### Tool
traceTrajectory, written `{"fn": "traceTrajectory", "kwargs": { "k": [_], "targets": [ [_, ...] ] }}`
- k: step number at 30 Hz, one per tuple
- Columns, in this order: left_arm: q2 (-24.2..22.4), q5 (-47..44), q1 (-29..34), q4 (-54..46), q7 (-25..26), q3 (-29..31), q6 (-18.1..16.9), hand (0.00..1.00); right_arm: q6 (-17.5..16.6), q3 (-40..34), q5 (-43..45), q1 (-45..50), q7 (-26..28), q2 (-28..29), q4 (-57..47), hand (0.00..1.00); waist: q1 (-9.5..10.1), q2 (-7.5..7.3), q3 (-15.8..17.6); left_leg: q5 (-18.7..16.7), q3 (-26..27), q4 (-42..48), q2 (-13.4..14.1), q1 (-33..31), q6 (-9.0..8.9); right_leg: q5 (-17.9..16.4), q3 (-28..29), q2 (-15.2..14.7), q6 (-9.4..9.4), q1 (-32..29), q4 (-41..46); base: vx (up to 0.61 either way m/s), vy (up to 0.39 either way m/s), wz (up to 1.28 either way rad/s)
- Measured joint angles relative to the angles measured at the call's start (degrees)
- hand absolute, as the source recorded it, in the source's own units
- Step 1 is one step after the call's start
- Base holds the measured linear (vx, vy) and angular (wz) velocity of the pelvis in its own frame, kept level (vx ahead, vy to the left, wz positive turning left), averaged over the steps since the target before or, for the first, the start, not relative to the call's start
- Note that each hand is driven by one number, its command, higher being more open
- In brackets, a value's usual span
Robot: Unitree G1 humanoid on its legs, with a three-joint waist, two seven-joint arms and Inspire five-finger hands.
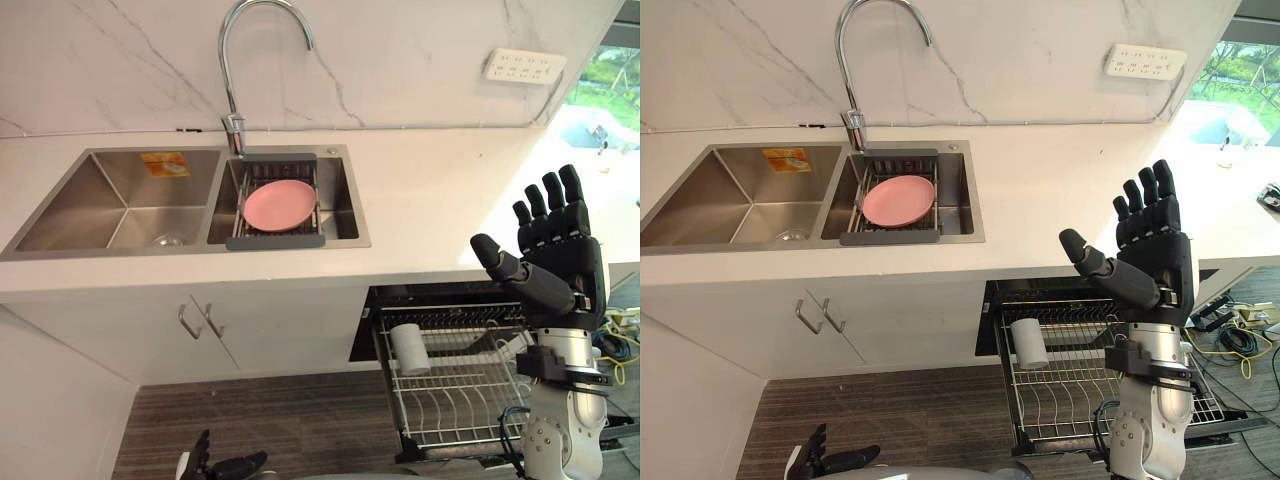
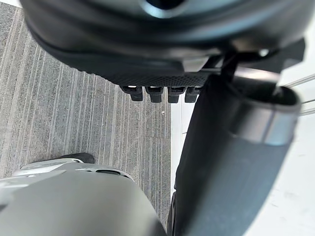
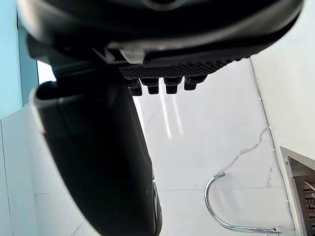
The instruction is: Walk over to the sink, pick up the cup, carry it to the dishwasher, place the cup inside the dishwasher, then close the dishwasher door
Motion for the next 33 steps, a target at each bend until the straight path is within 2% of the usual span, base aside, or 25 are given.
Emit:
{"fn": "traceTrajectory", "kwargs": {
  "k": [3, 7, 10, 12, 14, 17, 21, 24, 26, 28, 30, 33],
  "targets": [
    [-0.5, 0.0, -0.1, -0.7, -0.1, 1.2, 0.2, 1.0, 0.0, 0.1, 0.0, 0.1, 0.0, 0.1, -0.2, 1.0, -0.03, 0.04, 0.0, 0.0, 0.3, -0.1, 0.0, 0.0, -0.01, 0.0, 0.2, 0.0, 0.0, -0.4, 0.0, 0.0, 0.0, -0.04],
    [-2.6, -2.3, 3.0, -7.5, 0.5, 3.4, 2.9, 1.0, 0.0, 0.8, 0.2, 4.4, 0.9, 3.0, -3.6, 1.0, 0.24, 0.23, -0.3, 0.7, 0.9, -2.6, -0.5, 0.2, 0.01, 0.1, 0.7, -0.3, 0.11, -0.9, -0.7, 0.02, 0.006, -0.07],
    [-2.6, -6.5, 3.0, -4.0, -3.3, 4.9, 6.4, 1.0, -0.2, 2.5, 1.6, 7.1, 2.2, 4.6, -3.4, 1.0, 0.08, 0.86, -1.0, 3.0, 1.5, -7.4, -1.3, 2.0, 0.02, 0.8, 0.7, -0.6, 0.18, -0.7, -2.6, 0.08, 0.005, -0.05],
    [-2.5, -13.4, 2.0, 3.6, -7.3, 8.5, 12.2, 1.0, -0.5, 3.1, 2.4, 7.7, 4.8, 4.5, 0.7, 1.0, -0.1, 1.42, -2.8, 4.7, 1.6, -11.5, -1.6, 3.3, -0.17, 1.2, 0.3, -0.5, 0.21, -0.4, -4.2, 0.1, -0.019, 0.02],
    [-2.5, -15.1, 1.1, 5.5, -8.6, 12.0, 15.8, 1.0, -0.6, 3.2, 3.5, 7.8, 5.5, 4.5, 3.0, 1.0, 0.04, 1.52, -2.9, 5.7, 0.9, -13.4, -1.5, 3.9, -0.41, 1.2, -0.6, -0.3, 0.18, 0.0, -4.6, 0.07, -0.038, 0.18],
    [-1.3, -15.0, -0.5, 6.7, -10.9, 12.3, 18.8, 1.0, -0.5, 5.5, 4.2, 7.1, 5.5, 3.8, 3.8, 1.0, 0.17, 1.58, -2.9, 6.6, -0.2, -14.9, -1.3, 5.0, -0.68, 1.3, -2.0, 0.0, 0.14, 1.0, -4.7, 0.01, -0.05, 0.22],
    [-0.8, -16.5, -1.2, 7.6, -11.7, 12.2, 20.2, 1.0, -0.2, 7.2, 4.5, 5.3, 5.5, 3.0, 3.8, 1.0, 0.41, 1.48, -3.0, 7.0, -0.6, -15.3, -1.3, 5.6, -0.75, 1.6, -2.5, 0.0, 0.07, 1.5, -4.7, -0.04, -0.018, 0.05],
    [-0.9, -16.9, -2.2, 8.5, -11.6, 12.3, 20.3, 1.0, 1.2, 7.1, 4.3, 4.7, 4.0, 3.1, 3.2, 1.0, 0.64, 1.41, -3.0, 7.9, -1.3, -16.2, -1.7, 5.6, -0.44, 1.9, -3.5, -0.4, 0.05, 1.9, -5.3, -0.07, -0.005, 0.15],
    [-1.4, -16.9, -3.8, 8.3, -10.4, 12.4, 20.3, 1.0, 2.2, 7.1, 3.9, 4.7, 2.6, 3.4, 1.2, 1.0, 1.4, 1.66, -2.3, 4.0, -1.8, -7.8, -1.0, 1.1, -0.24, 1.8, -4.6, -0.6, -0.04, 2.2, -5.7, -0.09, -0.018, 0.17],
    [-2.2, -16.7, -4.3, 6.1, -9.3, 12.7, 20.1, 1.0, 2.9, 7.1, 3.3, 4.7, 1.5, 3.3, -2.6, 1.0, 1.37, 2.95, -1.0, 0.5, -1.8, 1.8, 0.8, -3.9, -0.99, 1.9, -5.9, 0.0, -0.11, 2.6, -5.5, -0.09, -0.006, 0.36],
    [-2.7, -15.9, -4.3, 4.7, -8.5, 13.5, 20.2, 1.0, 2.9, 6.2, 2.1, 4.7, 0.5, 2.9, -5.0, 1.0, 1.33, 2.66, -0.2, 0.5, 2.0, 3.1, 1.7, -4.2, -0.94, 1.9, -7.0, -0.1, -0.12, 3.4, -5.5, -0.06, 0.001, 0.33],
    [-3.7, -14.9, -4.0, 4.5, -7.8, 15.8, 20.2, 1.0, 2.9, 3.5, 1.7, 3.9, -0.9, 2.0, -8.4, 1.0, 1.87, 1.96, 0.2, 1.7, 1.6, 1.1, 0.5, -3.5, -0.35, 2.0, -7.5, -1.1, -0.03, 3.8, -5.9, -0.05, 0.0, 0.11]
  ]
}}
